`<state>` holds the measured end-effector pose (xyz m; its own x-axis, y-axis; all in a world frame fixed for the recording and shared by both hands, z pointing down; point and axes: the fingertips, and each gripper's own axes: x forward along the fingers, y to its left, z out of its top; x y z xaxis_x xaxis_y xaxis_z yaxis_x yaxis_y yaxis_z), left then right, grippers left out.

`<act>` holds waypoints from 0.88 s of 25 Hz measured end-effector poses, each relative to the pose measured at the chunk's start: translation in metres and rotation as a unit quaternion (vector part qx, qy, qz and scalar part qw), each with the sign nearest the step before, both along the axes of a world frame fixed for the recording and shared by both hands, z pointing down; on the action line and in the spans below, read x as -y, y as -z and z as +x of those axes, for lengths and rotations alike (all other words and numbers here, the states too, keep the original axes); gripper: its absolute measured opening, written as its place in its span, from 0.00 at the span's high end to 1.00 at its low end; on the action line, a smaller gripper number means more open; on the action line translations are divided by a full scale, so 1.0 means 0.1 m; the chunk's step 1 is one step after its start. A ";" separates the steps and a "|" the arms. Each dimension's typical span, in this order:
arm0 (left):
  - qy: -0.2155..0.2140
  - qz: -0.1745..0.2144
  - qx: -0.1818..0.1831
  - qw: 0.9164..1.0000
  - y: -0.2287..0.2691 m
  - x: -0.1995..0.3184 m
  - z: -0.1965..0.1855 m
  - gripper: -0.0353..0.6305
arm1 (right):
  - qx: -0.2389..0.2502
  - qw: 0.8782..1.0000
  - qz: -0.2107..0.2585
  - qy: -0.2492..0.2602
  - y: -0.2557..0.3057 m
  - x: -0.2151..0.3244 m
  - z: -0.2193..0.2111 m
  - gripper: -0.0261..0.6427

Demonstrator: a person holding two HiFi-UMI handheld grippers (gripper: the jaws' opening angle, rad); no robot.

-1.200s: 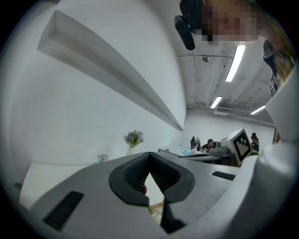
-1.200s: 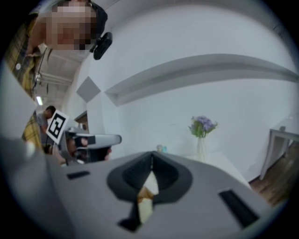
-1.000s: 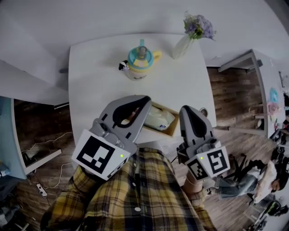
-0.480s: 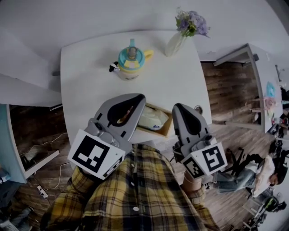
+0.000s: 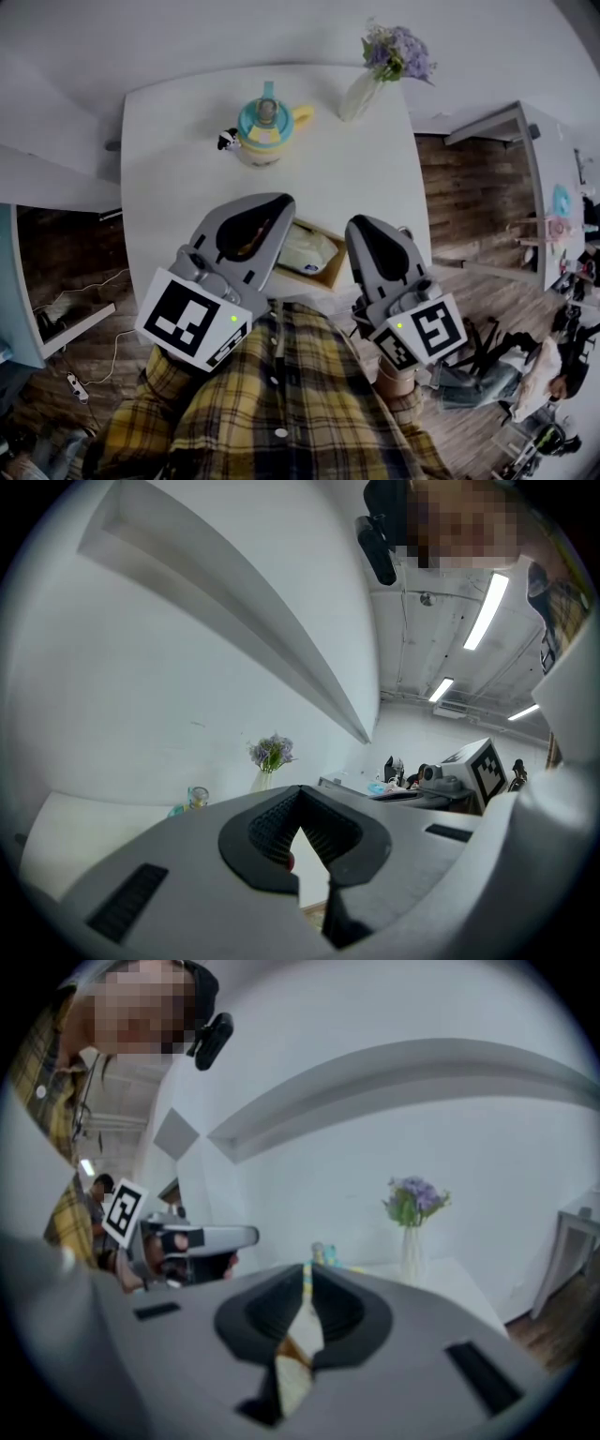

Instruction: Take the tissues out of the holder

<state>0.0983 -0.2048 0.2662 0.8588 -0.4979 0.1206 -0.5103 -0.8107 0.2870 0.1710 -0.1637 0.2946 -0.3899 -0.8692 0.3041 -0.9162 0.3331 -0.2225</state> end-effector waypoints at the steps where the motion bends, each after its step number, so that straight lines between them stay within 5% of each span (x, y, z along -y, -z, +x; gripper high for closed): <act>1: 0.001 0.002 0.000 1.000 0.01 0.00 0.01 0.94 | 0.002 1.000 0.002 0.003 0.01 0.00 0.01 0.94; 12: -0.003 0.014 0.004 1.000 0.06 0.01 0.16 0.94 | 0.028 0.999 0.007 0.026 0.11 0.01 0.08 0.86; 22: 0.008 0.005 0.007 1.000 0.02 0.09 0.13 0.94 | 0.010 0.996 -0.025 0.084 -0.01 0.06 -0.07 0.65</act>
